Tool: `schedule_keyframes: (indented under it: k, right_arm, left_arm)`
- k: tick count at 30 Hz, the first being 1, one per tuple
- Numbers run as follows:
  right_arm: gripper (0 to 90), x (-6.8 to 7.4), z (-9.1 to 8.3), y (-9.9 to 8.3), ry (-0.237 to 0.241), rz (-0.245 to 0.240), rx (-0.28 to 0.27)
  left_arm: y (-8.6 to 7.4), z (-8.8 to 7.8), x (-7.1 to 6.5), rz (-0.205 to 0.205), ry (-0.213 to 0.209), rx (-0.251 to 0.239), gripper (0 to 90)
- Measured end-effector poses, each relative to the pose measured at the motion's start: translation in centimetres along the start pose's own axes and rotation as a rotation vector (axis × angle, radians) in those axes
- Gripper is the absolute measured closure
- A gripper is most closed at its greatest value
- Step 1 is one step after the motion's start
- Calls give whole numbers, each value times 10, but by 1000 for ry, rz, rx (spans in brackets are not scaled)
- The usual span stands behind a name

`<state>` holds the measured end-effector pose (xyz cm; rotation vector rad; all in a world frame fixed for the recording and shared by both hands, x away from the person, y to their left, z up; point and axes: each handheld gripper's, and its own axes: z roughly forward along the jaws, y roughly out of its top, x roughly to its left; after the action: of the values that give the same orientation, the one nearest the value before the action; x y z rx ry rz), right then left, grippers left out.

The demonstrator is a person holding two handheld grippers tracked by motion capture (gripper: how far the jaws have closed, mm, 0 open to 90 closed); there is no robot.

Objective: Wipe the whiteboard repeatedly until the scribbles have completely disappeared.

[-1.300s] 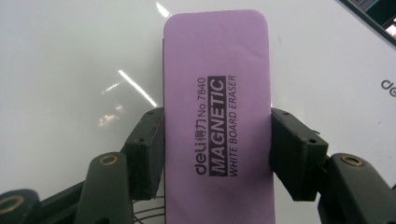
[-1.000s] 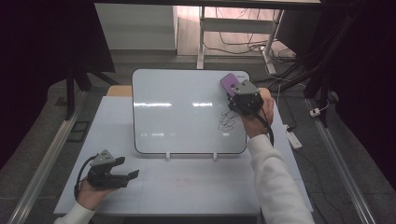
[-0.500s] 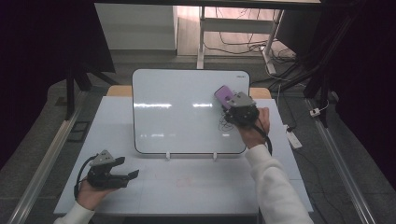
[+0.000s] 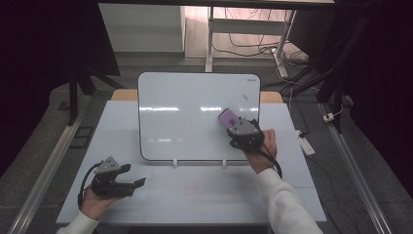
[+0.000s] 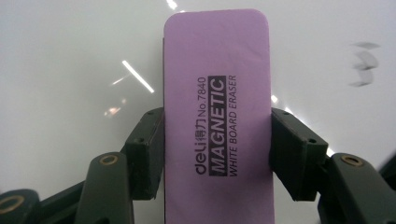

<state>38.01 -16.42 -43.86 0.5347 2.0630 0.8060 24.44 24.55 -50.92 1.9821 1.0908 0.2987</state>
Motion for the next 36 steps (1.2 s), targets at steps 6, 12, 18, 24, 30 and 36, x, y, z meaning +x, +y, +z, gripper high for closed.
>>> schedule_keyframes:
  k: [6,12,18,24,30,36]
  right_arm:
    - [404,-14,-2,-3,-26,15,-3]
    - [404,-55,2,15,-90,111,-14]
    - [403,-90,6,30,-137,201,-29]
    - [404,-93,7,31,-151,197,-38]
    - [405,-74,5,23,-111,137,-15]
    - [405,-47,2,12,-44,83,4]
  left_arm:
    - [0,0,-1,5,-1,1,189]
    - [0,1,-1,4,1,5,189]
    - [-1,0,1,2,0,2,189]
    - [-1,0,1,0,0,2,189]
    - [0,0,1,2,0,2,189]
    - [0,1,-1,6,1,4,189]
